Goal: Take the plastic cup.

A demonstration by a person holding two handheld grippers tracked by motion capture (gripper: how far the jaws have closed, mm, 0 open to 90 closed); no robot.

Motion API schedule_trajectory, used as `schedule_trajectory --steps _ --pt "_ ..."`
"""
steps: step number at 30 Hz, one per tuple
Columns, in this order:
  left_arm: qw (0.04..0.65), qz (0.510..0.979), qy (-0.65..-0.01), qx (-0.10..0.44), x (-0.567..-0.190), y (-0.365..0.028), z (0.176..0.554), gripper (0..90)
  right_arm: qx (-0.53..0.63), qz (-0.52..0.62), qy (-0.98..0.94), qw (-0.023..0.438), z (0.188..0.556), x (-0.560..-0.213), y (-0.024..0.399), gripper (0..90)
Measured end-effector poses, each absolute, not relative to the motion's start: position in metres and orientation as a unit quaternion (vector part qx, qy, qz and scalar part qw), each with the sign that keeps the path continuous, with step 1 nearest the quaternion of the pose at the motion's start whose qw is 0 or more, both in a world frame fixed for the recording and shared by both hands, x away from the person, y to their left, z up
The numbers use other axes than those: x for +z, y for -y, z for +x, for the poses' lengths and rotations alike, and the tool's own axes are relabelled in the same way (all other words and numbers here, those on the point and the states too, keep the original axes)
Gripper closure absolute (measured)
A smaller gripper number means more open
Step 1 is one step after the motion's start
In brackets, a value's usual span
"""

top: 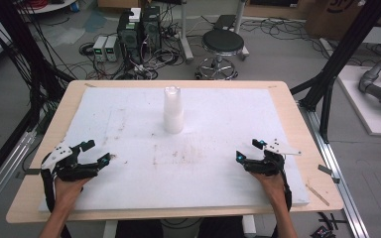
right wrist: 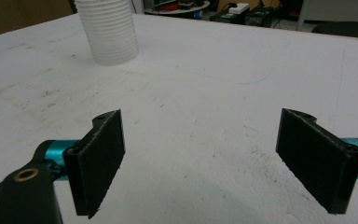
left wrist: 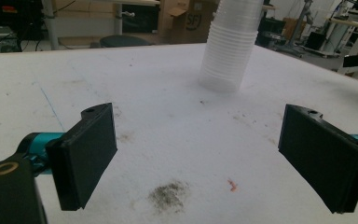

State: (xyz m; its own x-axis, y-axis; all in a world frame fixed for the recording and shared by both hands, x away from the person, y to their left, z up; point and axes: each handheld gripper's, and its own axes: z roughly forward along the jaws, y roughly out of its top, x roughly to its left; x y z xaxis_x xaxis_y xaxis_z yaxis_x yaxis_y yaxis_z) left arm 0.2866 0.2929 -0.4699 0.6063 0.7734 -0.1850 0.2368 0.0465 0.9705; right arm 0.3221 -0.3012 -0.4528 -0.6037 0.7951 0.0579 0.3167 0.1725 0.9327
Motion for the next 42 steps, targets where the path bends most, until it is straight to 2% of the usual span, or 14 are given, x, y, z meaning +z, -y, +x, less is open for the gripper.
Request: schedule_trajectory --steps 6,13,20,30,42 --pt "0.624 0.649 -0.38 0.213 -0.448 -0.297 0.298 10.3 0.519 0.378 -0.731 0.23 0.323 -0.453 0.301 15.4" --pt "0.616 0.676 -0.351 0.2 -0.408 -0.294 0.322 10.3 0.517 0.384 -0.731 0.225 0.324 -0.453 0.302 15.4" --pt "0.6 0.716 -0.315 0.168 -0.379 -0.284 0.362 10.3 0.516 0.385 -0.732 0.22 0.324 -0.453 0.302 15.4" --pt "0.585 0.749 -0.27 0.157 -0.349 -0.273 0.399 10.2 0.516 0.384 -0.733 0.221 0.324 -0.453 0.301 15.4" --pt "0.565 0.784 -0.219 0.136 -0.322 -0.24 0.436 10.1 0.515 0.383 -0.734 0.221 0.324 -0.453 0.301 15.4"
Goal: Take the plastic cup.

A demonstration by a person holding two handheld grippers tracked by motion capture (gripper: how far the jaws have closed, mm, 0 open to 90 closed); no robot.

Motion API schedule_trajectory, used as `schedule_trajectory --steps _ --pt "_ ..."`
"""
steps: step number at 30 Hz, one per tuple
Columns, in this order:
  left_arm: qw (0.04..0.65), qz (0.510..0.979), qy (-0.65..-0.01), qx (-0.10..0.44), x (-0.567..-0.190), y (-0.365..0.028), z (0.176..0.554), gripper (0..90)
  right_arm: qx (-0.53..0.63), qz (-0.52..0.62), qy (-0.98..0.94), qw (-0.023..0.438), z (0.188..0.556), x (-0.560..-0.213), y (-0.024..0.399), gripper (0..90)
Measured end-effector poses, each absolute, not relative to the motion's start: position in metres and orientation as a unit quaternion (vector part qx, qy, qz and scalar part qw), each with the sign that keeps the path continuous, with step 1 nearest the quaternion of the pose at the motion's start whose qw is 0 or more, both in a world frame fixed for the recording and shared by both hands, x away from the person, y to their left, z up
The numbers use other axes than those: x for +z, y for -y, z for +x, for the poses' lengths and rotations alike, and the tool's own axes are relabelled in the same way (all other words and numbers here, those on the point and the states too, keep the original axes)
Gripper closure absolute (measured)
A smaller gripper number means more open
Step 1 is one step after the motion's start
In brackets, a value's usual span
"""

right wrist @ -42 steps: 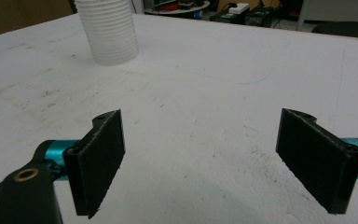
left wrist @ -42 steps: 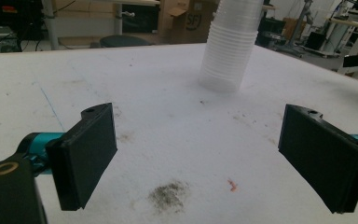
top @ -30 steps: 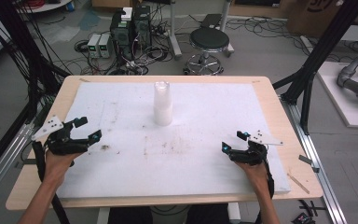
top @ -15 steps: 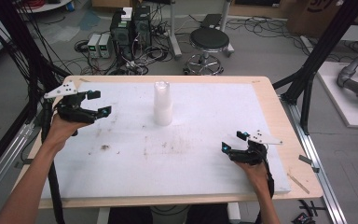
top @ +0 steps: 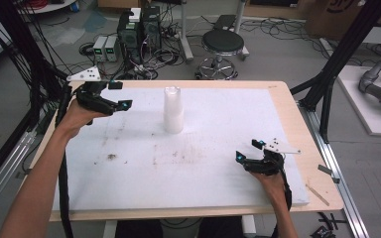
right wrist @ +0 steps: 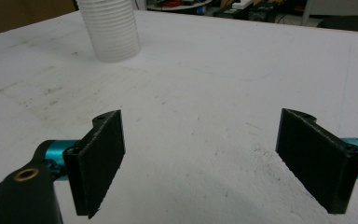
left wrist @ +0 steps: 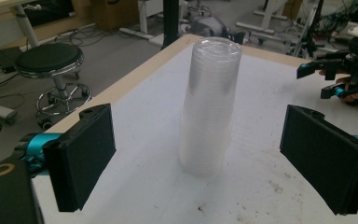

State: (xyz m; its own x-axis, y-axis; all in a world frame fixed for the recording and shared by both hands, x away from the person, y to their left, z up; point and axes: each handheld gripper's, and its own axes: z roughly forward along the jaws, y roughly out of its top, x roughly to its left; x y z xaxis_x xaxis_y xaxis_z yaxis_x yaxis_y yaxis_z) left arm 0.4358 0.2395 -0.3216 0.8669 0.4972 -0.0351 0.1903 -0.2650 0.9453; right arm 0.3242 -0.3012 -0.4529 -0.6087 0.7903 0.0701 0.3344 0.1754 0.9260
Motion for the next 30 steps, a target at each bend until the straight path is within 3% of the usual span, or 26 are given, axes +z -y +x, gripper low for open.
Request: schedule_trajectory --steps 21,30 --pt "0.586 0.78 -0.188 0.115 -0.336 -0.156 0.467 10.1 0.516 0.384 -0.734 0.215 0.325 -0.453 0.302 15.4" --pt "0.561 0.798 -0.192 0.106 -0.346 -0.133 0.478 10.1 0.52 0.38 -0.734 0.216 0.324 -0.453 0.302 15.4"
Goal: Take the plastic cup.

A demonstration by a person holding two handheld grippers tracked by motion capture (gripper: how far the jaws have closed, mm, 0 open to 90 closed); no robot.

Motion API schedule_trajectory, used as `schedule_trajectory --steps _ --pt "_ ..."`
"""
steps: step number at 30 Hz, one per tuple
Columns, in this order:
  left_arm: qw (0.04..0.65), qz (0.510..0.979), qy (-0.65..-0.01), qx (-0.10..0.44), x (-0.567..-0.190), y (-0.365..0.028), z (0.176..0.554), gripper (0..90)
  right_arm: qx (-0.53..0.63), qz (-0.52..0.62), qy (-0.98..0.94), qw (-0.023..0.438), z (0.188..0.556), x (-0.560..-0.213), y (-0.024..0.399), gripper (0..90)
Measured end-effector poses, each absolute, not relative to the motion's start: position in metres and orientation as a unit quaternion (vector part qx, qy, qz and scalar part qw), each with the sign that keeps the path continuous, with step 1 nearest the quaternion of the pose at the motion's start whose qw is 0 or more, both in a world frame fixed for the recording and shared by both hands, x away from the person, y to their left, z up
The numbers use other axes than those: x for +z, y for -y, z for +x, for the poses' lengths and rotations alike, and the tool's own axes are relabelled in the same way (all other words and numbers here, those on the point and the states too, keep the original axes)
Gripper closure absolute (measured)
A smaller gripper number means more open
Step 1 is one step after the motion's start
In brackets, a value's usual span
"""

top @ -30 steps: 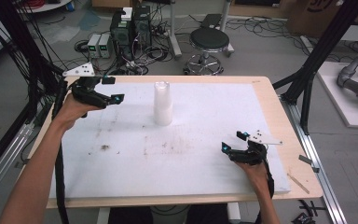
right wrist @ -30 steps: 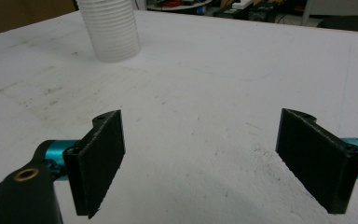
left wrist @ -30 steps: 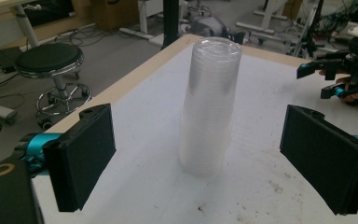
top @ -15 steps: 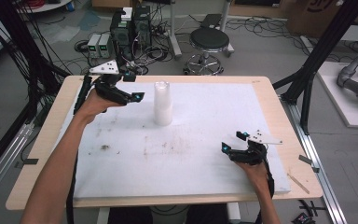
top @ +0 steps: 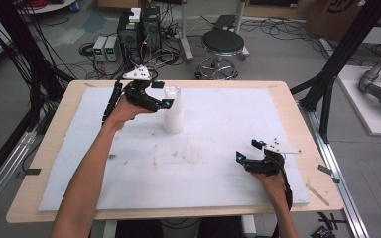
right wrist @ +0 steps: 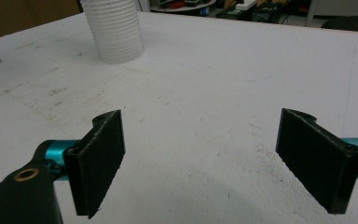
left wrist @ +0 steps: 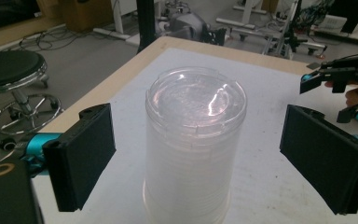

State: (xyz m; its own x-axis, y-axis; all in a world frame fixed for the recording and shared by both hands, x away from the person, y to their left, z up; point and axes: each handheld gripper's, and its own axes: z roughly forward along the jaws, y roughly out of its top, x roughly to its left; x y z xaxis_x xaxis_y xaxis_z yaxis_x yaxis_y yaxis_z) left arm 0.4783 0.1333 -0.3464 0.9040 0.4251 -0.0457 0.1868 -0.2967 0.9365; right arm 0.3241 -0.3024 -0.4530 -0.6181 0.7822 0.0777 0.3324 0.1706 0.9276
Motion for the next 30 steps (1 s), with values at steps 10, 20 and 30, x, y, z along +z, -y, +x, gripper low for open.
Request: schedule_trajectory --steps 10,20,30 --pt "0.518 0.828 -0.189 0.104 -0.339 -0.12 0.487 10.1 0.521 0.377 -0.735 0.214 0.324 -0.453 0.302 15.4" --pt "0.47 0.855 -0.196 0.096 -0.339 -0.114 0.495 10.3 0.521 0.374 -0.736 0.217 0.323 -0.453 0.302 15.4" --pt "0.436 0.871 -0.203 0.097 -0.342 -0.106 0.495 12.8 0.521 0.373 -0.736 0.218 0.323 -0.453 0.302 15.4"
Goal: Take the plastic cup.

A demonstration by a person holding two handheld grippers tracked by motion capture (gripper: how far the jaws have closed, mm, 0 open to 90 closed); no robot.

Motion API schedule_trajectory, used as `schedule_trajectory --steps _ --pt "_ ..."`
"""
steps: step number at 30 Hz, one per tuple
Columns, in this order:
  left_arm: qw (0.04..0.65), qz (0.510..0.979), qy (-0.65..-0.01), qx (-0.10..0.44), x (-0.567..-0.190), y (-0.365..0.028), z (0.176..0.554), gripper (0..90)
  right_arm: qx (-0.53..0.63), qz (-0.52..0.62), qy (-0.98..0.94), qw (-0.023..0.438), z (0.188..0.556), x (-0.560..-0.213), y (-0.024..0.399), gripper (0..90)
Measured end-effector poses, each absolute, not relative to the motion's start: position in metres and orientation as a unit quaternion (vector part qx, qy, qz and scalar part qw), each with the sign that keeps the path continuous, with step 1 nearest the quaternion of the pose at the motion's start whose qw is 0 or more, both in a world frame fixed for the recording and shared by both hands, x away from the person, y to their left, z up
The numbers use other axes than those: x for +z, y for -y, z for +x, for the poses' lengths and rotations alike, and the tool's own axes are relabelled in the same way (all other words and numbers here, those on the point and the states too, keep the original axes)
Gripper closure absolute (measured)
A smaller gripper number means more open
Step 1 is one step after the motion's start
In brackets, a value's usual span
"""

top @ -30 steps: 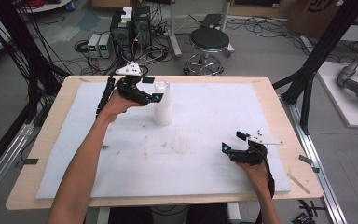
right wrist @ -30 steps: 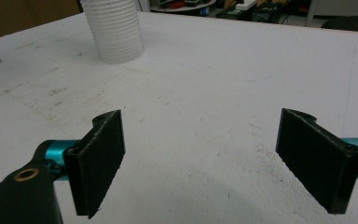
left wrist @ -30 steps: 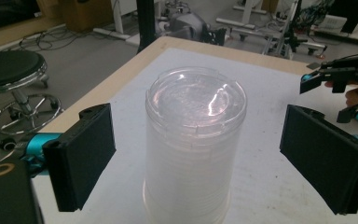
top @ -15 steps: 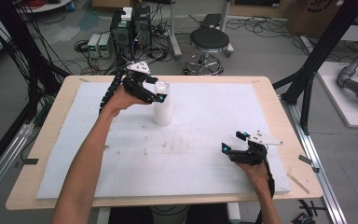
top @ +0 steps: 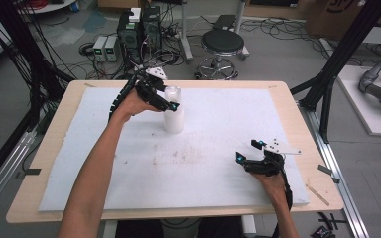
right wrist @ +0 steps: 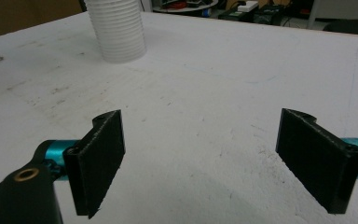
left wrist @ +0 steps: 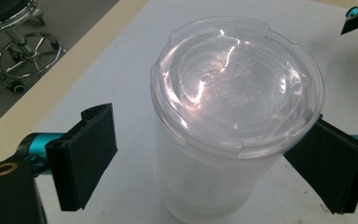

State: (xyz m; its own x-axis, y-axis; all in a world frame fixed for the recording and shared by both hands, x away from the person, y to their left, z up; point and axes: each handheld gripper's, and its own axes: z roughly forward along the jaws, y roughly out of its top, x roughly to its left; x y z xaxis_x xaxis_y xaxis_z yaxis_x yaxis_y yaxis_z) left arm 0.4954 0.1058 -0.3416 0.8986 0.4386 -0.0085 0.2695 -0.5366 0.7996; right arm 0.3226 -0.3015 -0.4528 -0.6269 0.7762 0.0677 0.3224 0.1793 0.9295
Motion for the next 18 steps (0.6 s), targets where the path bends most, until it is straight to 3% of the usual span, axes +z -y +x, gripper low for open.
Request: schedule_trajectory --steps 18 --pt "0.428 0.874 -0.209 0.097 -0.3422 -0.1001 0.4956 18.0 0.521 0.372 -0.736 0.22 0.3228 -0.4529 0.3014 15.4"
